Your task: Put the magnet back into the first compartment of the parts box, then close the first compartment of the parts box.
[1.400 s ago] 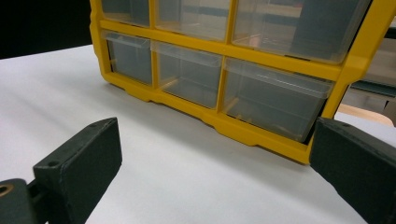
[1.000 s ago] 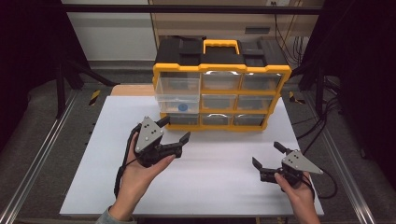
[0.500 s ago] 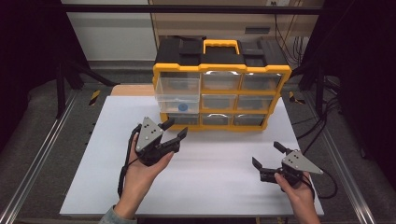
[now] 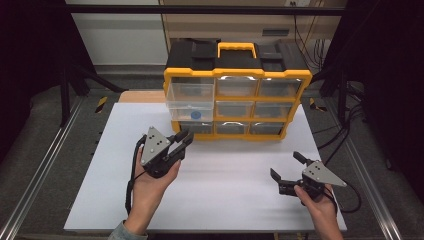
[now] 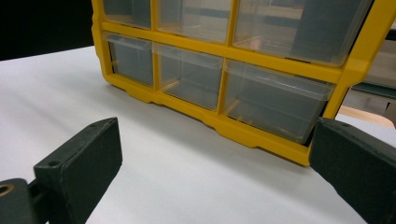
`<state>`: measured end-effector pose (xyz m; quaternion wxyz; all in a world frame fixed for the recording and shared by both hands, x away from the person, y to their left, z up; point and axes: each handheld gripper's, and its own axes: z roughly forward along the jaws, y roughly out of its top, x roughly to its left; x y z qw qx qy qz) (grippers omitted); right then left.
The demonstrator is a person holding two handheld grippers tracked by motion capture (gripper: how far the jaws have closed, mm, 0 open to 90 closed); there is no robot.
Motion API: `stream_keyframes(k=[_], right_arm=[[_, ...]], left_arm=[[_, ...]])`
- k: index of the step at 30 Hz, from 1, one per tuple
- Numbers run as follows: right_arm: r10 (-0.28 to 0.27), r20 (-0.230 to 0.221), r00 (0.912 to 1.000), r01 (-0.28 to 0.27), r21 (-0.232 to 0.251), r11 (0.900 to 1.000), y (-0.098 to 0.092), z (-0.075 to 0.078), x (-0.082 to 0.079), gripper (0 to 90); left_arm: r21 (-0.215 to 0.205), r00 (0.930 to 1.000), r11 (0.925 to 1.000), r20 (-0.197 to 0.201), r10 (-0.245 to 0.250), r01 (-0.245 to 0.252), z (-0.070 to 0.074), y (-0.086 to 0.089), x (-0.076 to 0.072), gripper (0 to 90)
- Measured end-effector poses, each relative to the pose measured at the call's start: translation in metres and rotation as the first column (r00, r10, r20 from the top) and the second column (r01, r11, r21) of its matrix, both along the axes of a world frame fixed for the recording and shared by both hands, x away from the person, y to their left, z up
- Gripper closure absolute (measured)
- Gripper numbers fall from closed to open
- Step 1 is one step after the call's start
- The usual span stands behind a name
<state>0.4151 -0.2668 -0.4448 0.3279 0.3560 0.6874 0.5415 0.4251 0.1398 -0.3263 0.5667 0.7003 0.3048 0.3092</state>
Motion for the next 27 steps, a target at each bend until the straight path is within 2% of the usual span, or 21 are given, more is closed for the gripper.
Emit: stream_keyframes(k=[8,9,10,11,16,17,18,20,22,23,24,26,27], right_arm=[[0.001,0.005,1.0000,-0.001,0.004,1.000,0.0002,0.0004,-0.0003,3.2],[0.001,0.005,1.0000,-0.001,0.005,1.000,0.0001,0.0005,-0.0004,3.2],[0.001,0.005,1.0000,-0.001,0.005,1.000,0.0001,0.0006,-0.0005,3.2],[0.000,0.006,1.0000,0.000,0.005,1.000,0.0000,0.0006,-0.0005,3.2],[0.002,0.002,1.0000,-0.002,0.017,1.000,0.0002,0.0002,0.0003,3.2],[-0.001,-0.003,1.0000,0.001,0.023,1.000,0.0005,-0.0005,0.0009,3.2],[-0.001,-0.006,1.0000,0.001,0.025,1.000,0.0010,-0.0011,0.0014,3.2],[0.002,-0.001,1.0000,-0.002,0.022,1.000,0.0019,-0.0007,0.0012,3.2],[0.005,0.004,1.0000,-0.005,0.016,1.000,0.0026,-0.0003,0.0005,3.2],[0.005,0.003,1.0000,-0.005,0.012,1.000,0.0028,-0.0005,0.0005,3.2],[0.003,0.003,1.0000,-0.003,0.009,1.000,0.0028,-0.0006,0.0005,3.2],[0.000,0.004,1.0000,0.000,0.009,1.000,0.0024,-0.0003,0.0001,3.2],[-0.001,0.001,1.0000,0.001,0.013,1.000,0.0021,0.0002,-0.0006,3.2]], left_arm=[[-0.004,0.9999,0.9999,0.008,0.012,-0.012,0.0015,0.0027,-0.0040,87.7],[-0.012,0.9999,0.9998,-0.003,0.015,-0.015,0.0015,0.0031,-0.0055,88.7],[-0.015,0.9998,0.9997,0.012,0.018,-0.017,0.0023,0.0037,-0.0054,89.5],[-0.020,0.9998,0.9996,0.001,0.018,-0.017,0.0025,0.0038,-0.0066,89.6],[-0.042,0.9998,0.9989,0.003,0.021,-0.021,0.0059,0.0053,-0.0061,89.8],[-0.036,0.9996,0.9991,0.019,0.022,-0.021,0.0071,0.0056,-0.0054,89.8],[-0.042,0.9998,0.9989,0.005,0.019,-0.018,0.0074,0.0049,-0.0069,89.8],[-0.027,0.9997,0.9995,0.019,0.017,-0.016,0.0085,0.0039,-0.0071,89.9],[-0.028,0.9997,0.9995,0.018,0.016,-0.015,0.0087,0.0028,-0.0069,89.8],[-0.031,0.9999,0.9994,0.001,0.013,-0.013,0.0080,0.0017,-0.0078,89.8],[-0.019,0.9998,0.9997,0.017,0.014,-0.014,0.0079,0.0013,-0.0072,89.9],[-0.010,0.9998,0.9999,0.015,0.012,-0.012,0.0067,0.0000,-0.0069,89.9],[-0.009,0.9999,0.9999,-0.001,0.011,-0.011,0.0058,-0.0012,-0.0073,89.9]])
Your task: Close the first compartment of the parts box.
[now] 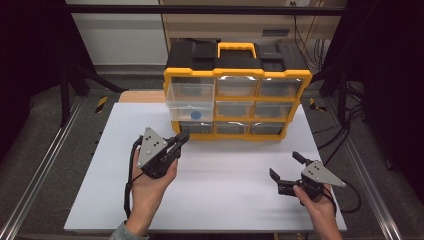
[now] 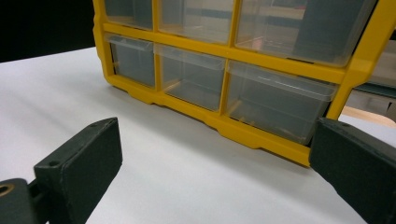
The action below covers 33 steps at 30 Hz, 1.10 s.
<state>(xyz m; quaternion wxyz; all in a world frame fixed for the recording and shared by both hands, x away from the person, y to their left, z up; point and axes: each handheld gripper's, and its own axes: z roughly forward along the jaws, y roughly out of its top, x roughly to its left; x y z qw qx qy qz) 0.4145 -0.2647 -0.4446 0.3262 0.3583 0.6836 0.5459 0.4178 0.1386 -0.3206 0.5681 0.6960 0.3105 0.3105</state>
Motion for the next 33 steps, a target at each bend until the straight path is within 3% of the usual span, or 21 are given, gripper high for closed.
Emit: stream_keyframes(k=[17,24,33], right_arm=[[-0.002,0.014,0.9999,0.002,-0.011,1.000,-0.004,0.001,0.000,3.3],[0.005,0.015,0.9999,-0.005,-0.016,1.000,-0.002,0.001,0.000,3.4],[0.005,0.020,0.9998,-0.004,-0.020,1.000,-0.003,0.002,0.000,3.7]], left_arm=[[0.026,0.9998,0.9995,-0.014,0.016,-0.016,0.006,-0.011,0.015,89.8],[-0.001,0.9985,0.9994,-0.041,0.035,-0.035,0.004,-0.008,0.019,89.8],[0.007,0.9974,0.9982,-0.042,0.059,-0.059,0.006,-0.004,0.021,89.8]])
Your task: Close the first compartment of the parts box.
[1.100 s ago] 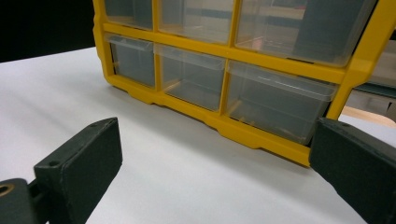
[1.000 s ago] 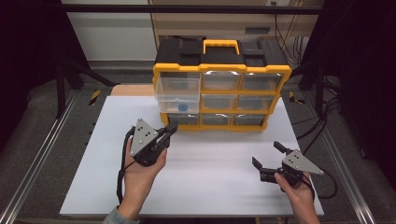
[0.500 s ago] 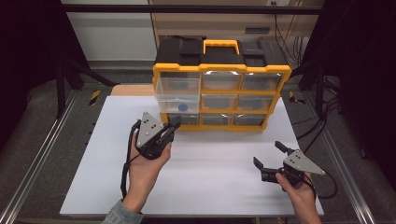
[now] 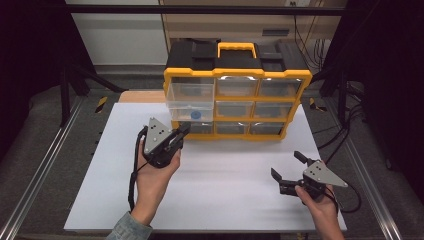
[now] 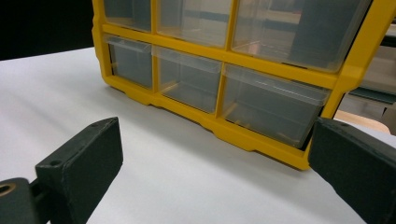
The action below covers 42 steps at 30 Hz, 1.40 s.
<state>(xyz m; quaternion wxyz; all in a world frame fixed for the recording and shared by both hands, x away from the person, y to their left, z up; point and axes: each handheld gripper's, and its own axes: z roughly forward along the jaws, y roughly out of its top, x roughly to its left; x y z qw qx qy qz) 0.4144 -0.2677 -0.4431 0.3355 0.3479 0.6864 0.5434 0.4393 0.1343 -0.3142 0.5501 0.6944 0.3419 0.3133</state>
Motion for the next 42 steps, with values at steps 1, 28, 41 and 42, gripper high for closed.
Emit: stream_keyframes(k=[1,28,41,42], right_arm=[[0.000,0.000,1.0000,0.000,0.001,1.000,0.000,0.000,0.000,3.7],[0.003,-0.004,1.0000,-0.003,0.006,1.000,0.000,0.000,0.000,3.6],[0.002,-0.004,1.0000,-0.002,0.006,1.000,0.000,0.000,0.000,3.7],[0.002,-0.004,1.0000,-0.002,0.006,1.000,0.000,0.000,-0.001,3.6]], left_arm=[[0.002,1.0000,1.0000,-0.006,0.000,0.000,0.000,0.001,0.001,89.8],[0.009,0.9995,0.9995,-0.014,0.030,-0.030,0.000,-0.007,0.010,89.8],[0.011,0.9988,0.9990,-0.024,0.042,-0.042,-0.001,-0.006,0.018,89.8],[0.008,0.9987,0.9990,-0.023,0.045,-0.044,-0.002,-0.006,0.018,89.8]])
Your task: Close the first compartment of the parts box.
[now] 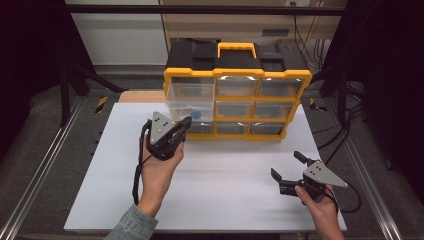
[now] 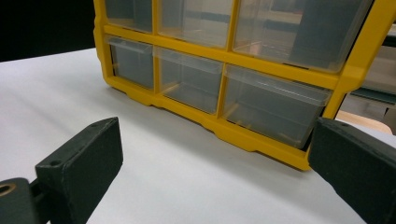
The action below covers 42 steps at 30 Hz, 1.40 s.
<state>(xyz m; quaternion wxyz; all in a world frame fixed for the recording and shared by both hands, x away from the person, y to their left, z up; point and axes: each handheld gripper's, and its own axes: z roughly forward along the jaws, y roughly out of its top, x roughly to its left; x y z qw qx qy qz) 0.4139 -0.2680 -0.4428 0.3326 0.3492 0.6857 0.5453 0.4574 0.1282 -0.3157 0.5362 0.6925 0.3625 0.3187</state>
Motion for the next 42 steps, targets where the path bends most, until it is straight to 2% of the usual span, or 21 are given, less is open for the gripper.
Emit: stream_keyframes(k=[12,16,22,27,32,35,37,38,40,42], right_arm=[[-0.001,0.005,1.0000,0.001,0.000,1.000,0.000,0.000,0.000,3.6],[-0.001,0.006,1.0000,0.001,0.000,1.000,0.000,0.000,0.000,3.7],[0.004,0.003,1.0000,-0.004,0.000,1.000,0.001,0.000,0.000,3.6],[0.004,0.004,1.0000,-0.004,0.014,1.000,0.000,0.000,0.000,3.6],[0.006,-0.002,1.0000,-0.006,0.049,0.999,0.000,0.001,0.000,3.7],[0.007,0.002,1.0000,-0.008,0.054,0.998,0.001,0.000,0.001,3.7],[0.008,-0.009,0.9999,-0.008,0.079,0.997,0.001,0.000,0.002,3.6],[0.011,-0.026,0.9996,-0.008,0.109,0.994,0.001,0.001,0.001,3.7],[0.008,-0.006,1.0000,-0.007,0.082,0.997,0.000,0.000,0.003,3.9],[0.010,-0.008,0.9999,-0.009,0.093,0.996,0.001,0.000,0.003,3.9]], left_arm=[[0.006,1.0000,1.0000,-0.003,0.007,-0.007,-0.002,-0.001,0.006,89.9],[-0.009,1.0000,0.9999,-0.005,0.005,-0.005,-0.002,-0.002,0.008,89.9],[0.003,0.9999,1.0000,0.011,-0.001,0.001,0.002,-0.008,0.007,89.9],[-0.008,0.9999,1.0000,0.012,-0.002,0.002,0.007,-0.010,0.011,89.9],[-0.016,0.9999,0.9998,-0.001,-0.011,0.011,0.009,-0.011,0.017,89.9],[-0.006,0.9999,0.9999,0.007,-0.009,0.009,0.011,-0.012,0.019,89.9],[-0.006,0.9998,0.9998,-0.003,-0.019,0.019,0.011,-0.013,0.022,89.9],[0.006,0.9999,0.9999,0.005,-0.016,0.016,0.012,-0.014,0.022,89.9],[0.012,0.9999,0.9999,0.013,-0.011,0.011,0.012,-0.015,0.022,89.9],[-0.004,0.9998,0.9998,0.001,-0.020,0.020,0.011,-0.018,0.024,89.9]])
